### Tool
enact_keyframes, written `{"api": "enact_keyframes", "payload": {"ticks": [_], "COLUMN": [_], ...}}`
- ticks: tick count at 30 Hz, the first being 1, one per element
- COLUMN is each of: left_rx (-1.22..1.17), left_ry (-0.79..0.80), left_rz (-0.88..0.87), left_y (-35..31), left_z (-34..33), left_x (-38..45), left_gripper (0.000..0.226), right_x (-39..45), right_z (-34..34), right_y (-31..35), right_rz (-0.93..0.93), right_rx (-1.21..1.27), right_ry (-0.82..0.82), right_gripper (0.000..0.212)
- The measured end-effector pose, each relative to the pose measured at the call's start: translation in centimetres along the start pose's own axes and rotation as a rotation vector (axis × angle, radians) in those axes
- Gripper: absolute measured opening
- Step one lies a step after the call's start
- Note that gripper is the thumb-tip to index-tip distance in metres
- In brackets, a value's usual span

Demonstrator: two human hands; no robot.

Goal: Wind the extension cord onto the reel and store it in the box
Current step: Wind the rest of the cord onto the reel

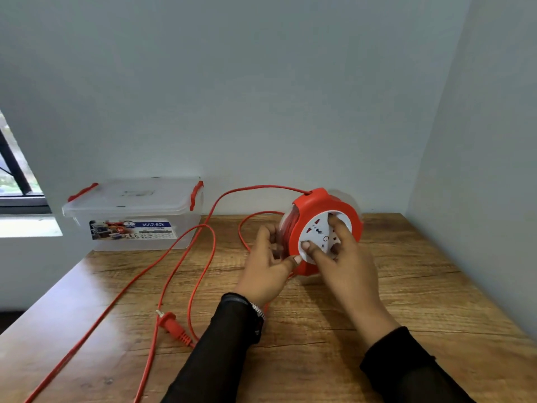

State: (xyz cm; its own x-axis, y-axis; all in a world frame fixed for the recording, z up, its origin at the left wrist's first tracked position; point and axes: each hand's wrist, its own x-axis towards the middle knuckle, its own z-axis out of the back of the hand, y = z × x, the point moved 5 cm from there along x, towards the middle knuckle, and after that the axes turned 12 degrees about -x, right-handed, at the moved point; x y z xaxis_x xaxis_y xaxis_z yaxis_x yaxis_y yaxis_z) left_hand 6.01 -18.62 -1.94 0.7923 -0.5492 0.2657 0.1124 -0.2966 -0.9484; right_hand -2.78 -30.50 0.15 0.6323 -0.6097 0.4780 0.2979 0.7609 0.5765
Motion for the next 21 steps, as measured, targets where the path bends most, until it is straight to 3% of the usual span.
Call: {"api": "enact_keyframes", "payload": {"ticks": [9, 14, 18, 21], "left_rx": [-0.010, 0.031, 0.035, 0.015], "left_ry": [-0.009, -0.023, -0.037, -0.049], "left_rz": [0.073, 0.043, 0.034, 0.021], "left_y": [1.4, 1.4, 1.5, 1.7], "left_z": [-0.9, -0.8, -0.8, -0.8], "left_x": [-0.1, -0.1, -0.1, -0.1], "left_gripper": [0.047, 0.044, 0.049, 0.048], "right_x": [-0.1, 0.0, -0.5, -0.5], "right_z": [-1.5, -2.8, -3.2, -3.0], "right_y": [-0.6, -0.6, 0.2, 0.7], "right_rz": [-0.427, -0.570, -0.761, -0.787], "right_rx": [0.752, 1.097, 1.430, 1.524], "right_ry": [0.181, 0.362, 0.471, 0.472], "right_gripper": [0.065, 0.018, 0.022, 0.024]}}
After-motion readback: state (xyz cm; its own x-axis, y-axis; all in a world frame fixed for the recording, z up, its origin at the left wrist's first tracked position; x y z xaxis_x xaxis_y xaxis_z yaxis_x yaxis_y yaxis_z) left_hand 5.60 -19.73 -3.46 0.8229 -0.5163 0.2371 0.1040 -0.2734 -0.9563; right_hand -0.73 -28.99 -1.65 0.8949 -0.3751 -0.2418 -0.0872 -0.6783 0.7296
